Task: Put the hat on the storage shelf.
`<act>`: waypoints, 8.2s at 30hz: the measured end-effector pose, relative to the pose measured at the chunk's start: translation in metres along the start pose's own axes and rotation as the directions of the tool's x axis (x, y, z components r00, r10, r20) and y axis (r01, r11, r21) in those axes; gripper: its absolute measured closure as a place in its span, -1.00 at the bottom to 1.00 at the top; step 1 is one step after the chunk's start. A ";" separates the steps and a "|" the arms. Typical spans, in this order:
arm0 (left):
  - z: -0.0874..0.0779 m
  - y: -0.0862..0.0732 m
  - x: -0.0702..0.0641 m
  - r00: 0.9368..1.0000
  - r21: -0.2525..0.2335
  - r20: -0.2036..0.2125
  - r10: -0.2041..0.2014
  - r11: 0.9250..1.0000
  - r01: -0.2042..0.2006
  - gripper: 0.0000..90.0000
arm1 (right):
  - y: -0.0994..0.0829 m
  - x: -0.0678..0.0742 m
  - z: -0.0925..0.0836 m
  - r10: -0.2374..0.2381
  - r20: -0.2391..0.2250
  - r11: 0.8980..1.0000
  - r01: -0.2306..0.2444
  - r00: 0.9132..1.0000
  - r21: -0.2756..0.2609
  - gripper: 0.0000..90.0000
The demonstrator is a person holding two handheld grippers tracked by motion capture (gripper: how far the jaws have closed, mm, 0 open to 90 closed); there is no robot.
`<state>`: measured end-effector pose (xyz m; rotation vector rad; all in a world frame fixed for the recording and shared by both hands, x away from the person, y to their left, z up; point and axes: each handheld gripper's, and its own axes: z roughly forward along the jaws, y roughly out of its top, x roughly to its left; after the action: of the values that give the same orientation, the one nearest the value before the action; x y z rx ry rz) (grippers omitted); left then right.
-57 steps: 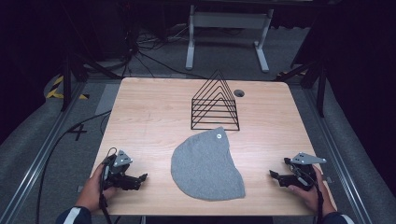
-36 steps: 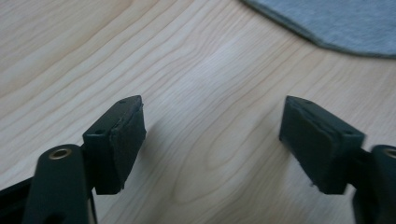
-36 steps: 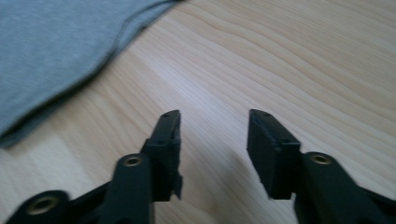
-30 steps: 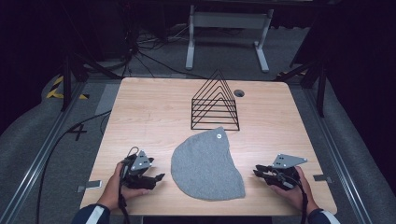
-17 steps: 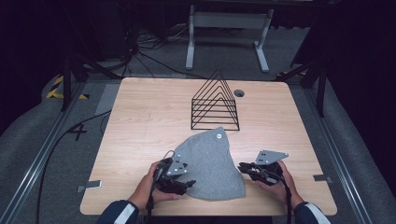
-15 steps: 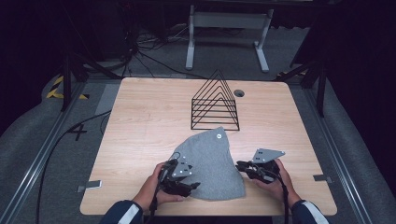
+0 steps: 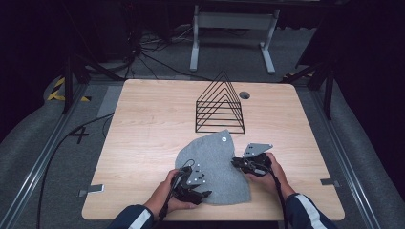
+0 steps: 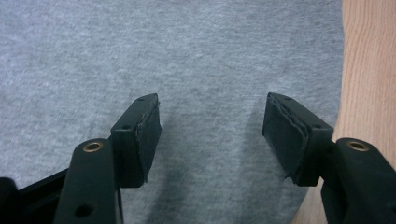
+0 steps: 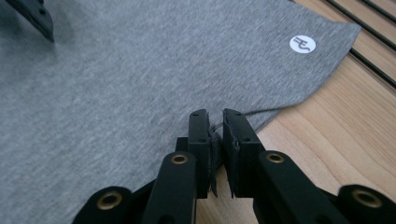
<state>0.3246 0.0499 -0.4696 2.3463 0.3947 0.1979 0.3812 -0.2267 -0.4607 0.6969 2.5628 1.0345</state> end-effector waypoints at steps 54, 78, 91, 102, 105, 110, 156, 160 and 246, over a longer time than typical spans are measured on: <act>-0.019 -0.018 -0.006 0.990 0.011 -0.098 -0.103 0.994 0.105 -0.23 | -0.021 -0.016 -0.034 0.048 0.142 0.998 -0.054 0.989 0.039 0.82; -0.034 -0.039 0.069 0.939 -0.009 -0.194 -0.284 0.958 0.288 -0.38 | -0.031 0.041 -0.048 0.006 -0.029 0.996 -0.003 1.000 0.095 0.83; -0.029 -0.022 0.086 0.939 -0.009 -0.167 -0.301 0.953 0.304 -0.47 | -0.005 0.011 -0.052 0.096 0.041 0.995 -0.096 0.994 -0.003 0.09; -0.014 -0.016 0.100 0.946 0.025 -0.164 -0.281 0.957 0.288 -0.59 | 0.028 -0.030 0.011 0.146 0.017 0.985 -0.147 0.989 0.092 -0.37; -0.009 -0.010 0.097 0.956 0.047 -0.160 -0.246 0.965 0.257 -0.67 | 0.031 -0.034 0.021 0.149 0.050 0.982 -0.153 0.988 0.108 -0.44; -0.005 -0.006 0.094 0.957 0.060 -0.156 -0.243 0.965 0.255 -0.68 | 0.030 -0.034 0.028 0.165 0.055 0.979 -0.171 0.985 0.113 -0.50; -0.030 0.039 0.100 0.983 -0.018 -0.067 -0.169 0.986 0.169 0.90 | 0.042 -0.028 -0.030 0.140 -0.016 0.990 -0.140 0.990 0.019 0.87; -0.041 0.064 0.103 0.989 -0.024 -0.091 -0.118 0.993 0.116 0.90 | 0.051 -0.036 -0.050 0.128 0.014 0.991 -0.128 0.992 -0.028 0.88; -0.137 0.225 0.188 0.953 -0.257 -0.300 -0.050 0.966 -0.031 0.90 | 0.199 -0.131 -0.140 0.106 0.236 0.951 -0.030 0.966 -0.307 0.88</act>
<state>0.5175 0.0490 -0.2091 2.0570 0.4969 0.5778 0.4959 -0.2522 -0.2102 0.7810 2.1210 1.2389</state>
